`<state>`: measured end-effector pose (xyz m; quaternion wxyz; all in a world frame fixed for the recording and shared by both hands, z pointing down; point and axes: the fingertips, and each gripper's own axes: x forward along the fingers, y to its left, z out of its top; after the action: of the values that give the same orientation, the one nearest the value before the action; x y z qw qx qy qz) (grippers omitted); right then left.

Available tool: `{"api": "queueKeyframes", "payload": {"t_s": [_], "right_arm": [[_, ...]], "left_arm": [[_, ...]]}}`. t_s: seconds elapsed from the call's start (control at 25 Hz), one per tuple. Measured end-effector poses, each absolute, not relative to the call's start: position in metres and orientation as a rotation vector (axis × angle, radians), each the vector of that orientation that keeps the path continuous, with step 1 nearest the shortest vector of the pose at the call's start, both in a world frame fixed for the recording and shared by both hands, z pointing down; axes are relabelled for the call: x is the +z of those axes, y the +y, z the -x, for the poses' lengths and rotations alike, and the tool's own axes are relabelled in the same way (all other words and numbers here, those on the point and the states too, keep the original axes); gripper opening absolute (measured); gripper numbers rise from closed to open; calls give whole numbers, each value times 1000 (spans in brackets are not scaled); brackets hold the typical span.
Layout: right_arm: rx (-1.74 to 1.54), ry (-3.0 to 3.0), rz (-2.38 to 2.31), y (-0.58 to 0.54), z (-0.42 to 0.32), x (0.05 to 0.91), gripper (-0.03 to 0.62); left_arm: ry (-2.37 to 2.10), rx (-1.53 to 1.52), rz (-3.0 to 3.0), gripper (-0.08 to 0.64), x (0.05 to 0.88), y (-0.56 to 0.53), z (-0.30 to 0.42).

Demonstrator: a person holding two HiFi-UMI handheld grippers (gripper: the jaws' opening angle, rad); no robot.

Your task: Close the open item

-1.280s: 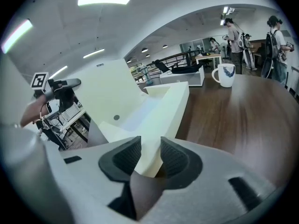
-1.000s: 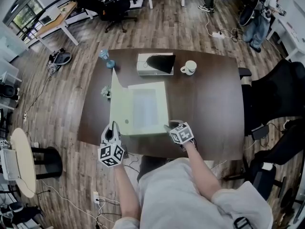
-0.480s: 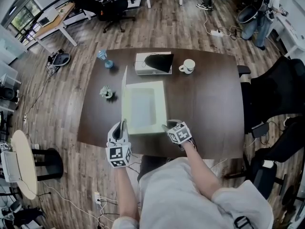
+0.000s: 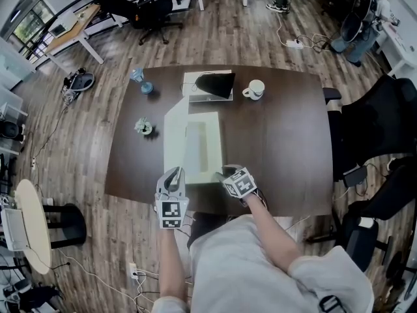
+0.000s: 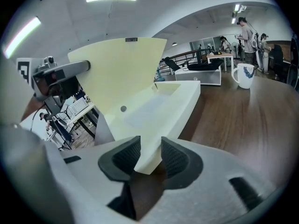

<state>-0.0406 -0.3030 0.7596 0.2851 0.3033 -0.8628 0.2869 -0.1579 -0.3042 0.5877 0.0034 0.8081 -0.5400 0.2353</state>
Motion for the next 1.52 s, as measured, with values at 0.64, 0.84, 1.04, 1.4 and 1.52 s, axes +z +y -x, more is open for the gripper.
{"api": "queueKeyframes", "payload": {"t_s": [0.64,0.84,1.04,1.4,1.52], "right_arm": [[633,-2332,-662,-286,61,761,190],[555,-2341,-570,-276,68,761,259],[541,-2362,-530,-270,72,760,276],[517,-2380,-428,-251,84,754,313],[522,-2385,-418,-250,85,754,313]], "left_arm": [[-1543,950,-2575,15,623,-293,134],[-1471,1007,-2591,15,637,-293,120],[-1398,1077,-2601,18,653,-290,110],[-1268,1219,-2602,25,688,-283,100],[-1228,1267,-2598,26,699,-282,97]]}}
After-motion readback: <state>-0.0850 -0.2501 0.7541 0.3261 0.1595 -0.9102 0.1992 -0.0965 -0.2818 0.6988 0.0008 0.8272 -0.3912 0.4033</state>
